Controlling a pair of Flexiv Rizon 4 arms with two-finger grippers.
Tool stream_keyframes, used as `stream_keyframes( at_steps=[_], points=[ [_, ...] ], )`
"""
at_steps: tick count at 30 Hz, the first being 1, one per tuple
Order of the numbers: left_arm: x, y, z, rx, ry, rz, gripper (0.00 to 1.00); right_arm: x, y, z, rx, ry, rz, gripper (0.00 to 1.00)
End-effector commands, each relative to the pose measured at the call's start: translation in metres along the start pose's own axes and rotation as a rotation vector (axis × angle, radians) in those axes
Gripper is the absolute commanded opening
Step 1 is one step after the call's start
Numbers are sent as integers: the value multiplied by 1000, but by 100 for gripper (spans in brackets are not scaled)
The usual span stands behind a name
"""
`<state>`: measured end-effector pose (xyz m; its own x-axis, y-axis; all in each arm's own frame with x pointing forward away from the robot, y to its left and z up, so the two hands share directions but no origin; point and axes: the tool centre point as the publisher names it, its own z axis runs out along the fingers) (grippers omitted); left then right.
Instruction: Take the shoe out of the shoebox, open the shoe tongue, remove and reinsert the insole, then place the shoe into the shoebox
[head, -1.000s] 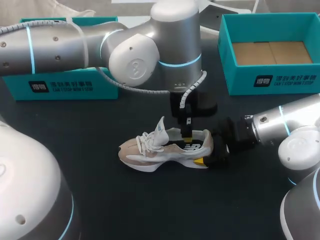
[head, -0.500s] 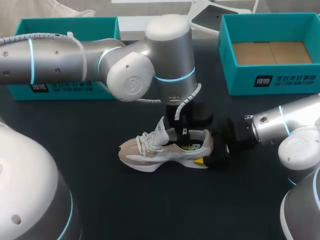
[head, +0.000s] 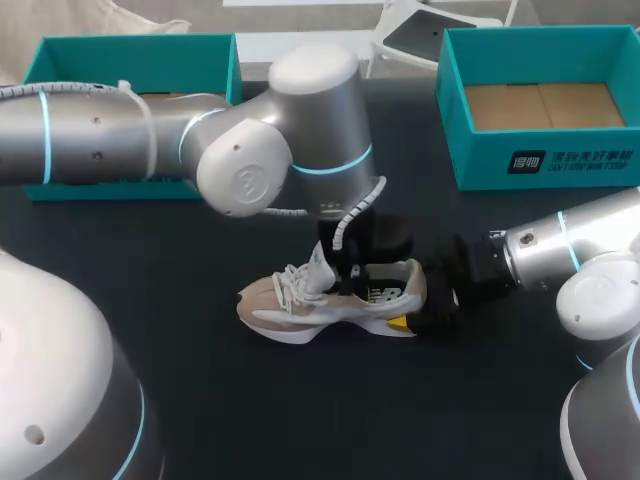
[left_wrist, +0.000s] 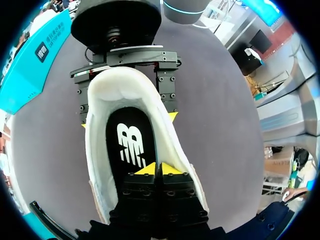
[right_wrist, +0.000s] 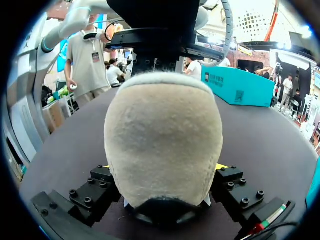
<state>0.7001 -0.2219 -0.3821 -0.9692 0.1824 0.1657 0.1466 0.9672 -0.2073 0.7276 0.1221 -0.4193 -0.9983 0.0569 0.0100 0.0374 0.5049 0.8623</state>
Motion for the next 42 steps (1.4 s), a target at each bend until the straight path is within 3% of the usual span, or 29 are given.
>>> stream_keyframes(
  at_steps=[1,4,10,13,22,26,27,28,35,42],
  points=[
    [0,2,4,-5,4,3,28,0,-1,2,3,-2,0,0],
    [0,2,7,-11,8,9,34,0,-1,2,3,-2,0,0],
    [-3,2,15,-14,-19,22,32,0,-1,2,3,-2,0,0],
    [-6,2,21,-17,-46,29,38,0,-1,2,3,-2,0,0],
    [-13,6,38,-31,-85,51,42,0,-1,2,3,-2,0,0],
    [-18,6,42,-32,-110,43,31,0,-1,2,3,-2,0,0],
    [-19,6,43,-35,-123,41,19,0,-1,2,3,-2,0,0],
    [-21,6,44,-36,-129,38,0,0,-1,2,3,-2,0,0],
    [-26,7,36,-41,-151,20,0,0,-1,2,3,-2,0,0],
    [-26,7,11,-20,-22,-30,0,0,-1,2,3,-2,0,0]
  ],
)
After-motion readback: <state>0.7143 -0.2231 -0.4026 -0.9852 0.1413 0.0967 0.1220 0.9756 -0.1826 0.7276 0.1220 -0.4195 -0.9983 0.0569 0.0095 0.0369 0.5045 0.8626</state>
